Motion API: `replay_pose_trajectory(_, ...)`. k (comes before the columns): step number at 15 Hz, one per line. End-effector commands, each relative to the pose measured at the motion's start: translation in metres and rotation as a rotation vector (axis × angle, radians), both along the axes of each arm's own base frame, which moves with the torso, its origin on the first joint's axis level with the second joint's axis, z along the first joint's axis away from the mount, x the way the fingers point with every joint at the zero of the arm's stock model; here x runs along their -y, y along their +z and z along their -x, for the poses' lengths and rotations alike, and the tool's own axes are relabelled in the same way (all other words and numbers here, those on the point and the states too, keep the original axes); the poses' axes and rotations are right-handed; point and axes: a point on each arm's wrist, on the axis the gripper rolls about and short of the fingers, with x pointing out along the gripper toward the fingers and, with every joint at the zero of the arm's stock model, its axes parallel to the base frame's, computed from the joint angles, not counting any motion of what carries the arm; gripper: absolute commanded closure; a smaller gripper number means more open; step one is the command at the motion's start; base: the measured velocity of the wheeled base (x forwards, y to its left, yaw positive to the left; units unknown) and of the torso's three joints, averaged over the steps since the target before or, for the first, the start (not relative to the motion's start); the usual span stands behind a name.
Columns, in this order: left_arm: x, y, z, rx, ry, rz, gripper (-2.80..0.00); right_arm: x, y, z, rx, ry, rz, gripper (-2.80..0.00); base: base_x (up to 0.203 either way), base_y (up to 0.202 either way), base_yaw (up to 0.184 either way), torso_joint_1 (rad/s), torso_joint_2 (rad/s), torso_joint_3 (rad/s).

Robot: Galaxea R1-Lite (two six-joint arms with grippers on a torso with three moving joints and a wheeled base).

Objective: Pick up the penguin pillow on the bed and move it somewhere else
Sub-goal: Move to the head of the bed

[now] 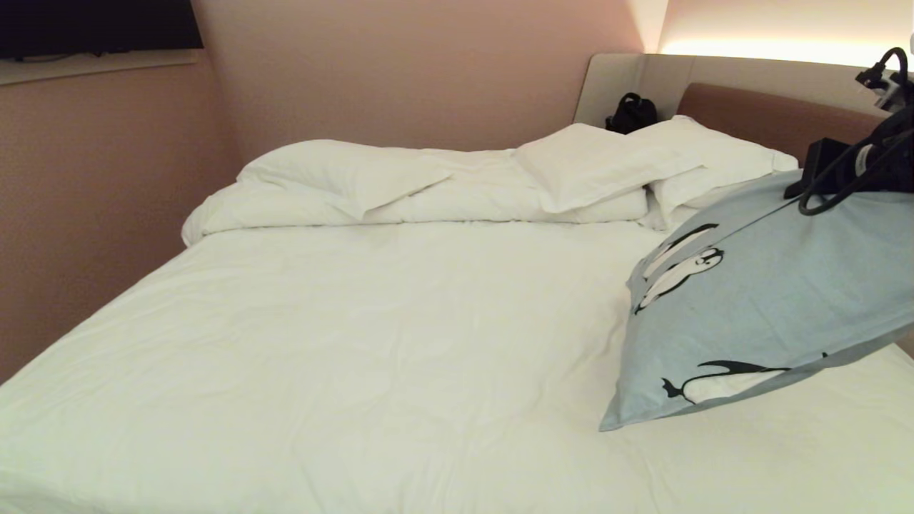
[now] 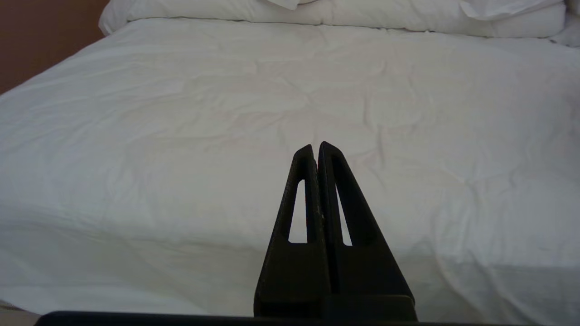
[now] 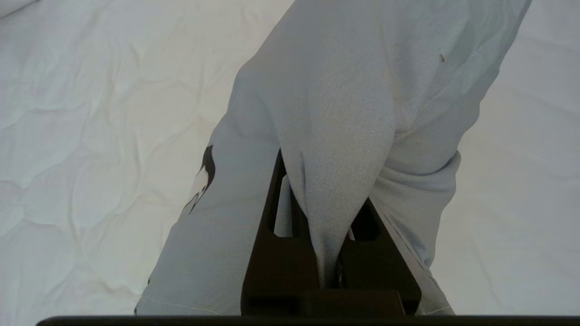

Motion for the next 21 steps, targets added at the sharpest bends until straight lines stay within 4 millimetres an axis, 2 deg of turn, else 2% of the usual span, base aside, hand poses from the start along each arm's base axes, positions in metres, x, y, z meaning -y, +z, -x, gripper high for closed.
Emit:
replay_pose_trajectory(1, 0.0, 0.0, 0.0, 0.001, 0.0, 0.001, 0.0, 0.0, -0.001, -0.001, -0.004, 0.001, -0.001, 0.0, 0.0, -0.195, 0.001, -0.002, 0.0, 0.002)
replay_pose_trajectory(11, 0.0, 0.0, 0.0, 0.001, 0.0, 0.001, 0.0, 0.0, -0.005, -0.006, -0.019, -0.001, -0.001, 0.0, 0.0, -0.182, 0.0, 0.003, 0.0, 0.005)
replay_pose_trajectory(15, 0.0, 0.0, 0.0, 0.0, 0.0, 0.001, 0.0, 0.001, 0.001, -0.001, 0.002, -0.005, 0.015, 0.0, 0.0, -0.015, 0.0, 0.001, 0.0, 0.001)
replay_pose_trajectory(18, 0.0, 0.0, 0.0, 0.001, 0.0, 0.001, 0.0, 0.012, 0.005, -0.001, 0.016, -0.029, 0.049, 0.0, 0.0, 0.0, 0.0, 0.0, 0.0, 0.0)
replay_pose_trajectory(21, 0.0, 0.0, 0.0, 0.0, 0.0, 0.001, 0.0, 0.022, 0.004, -0.001, -0.002, -0.051, 0.158, 0.0, 0.0, 0.0, 0.0, 0.0, 0.0, 0.0)
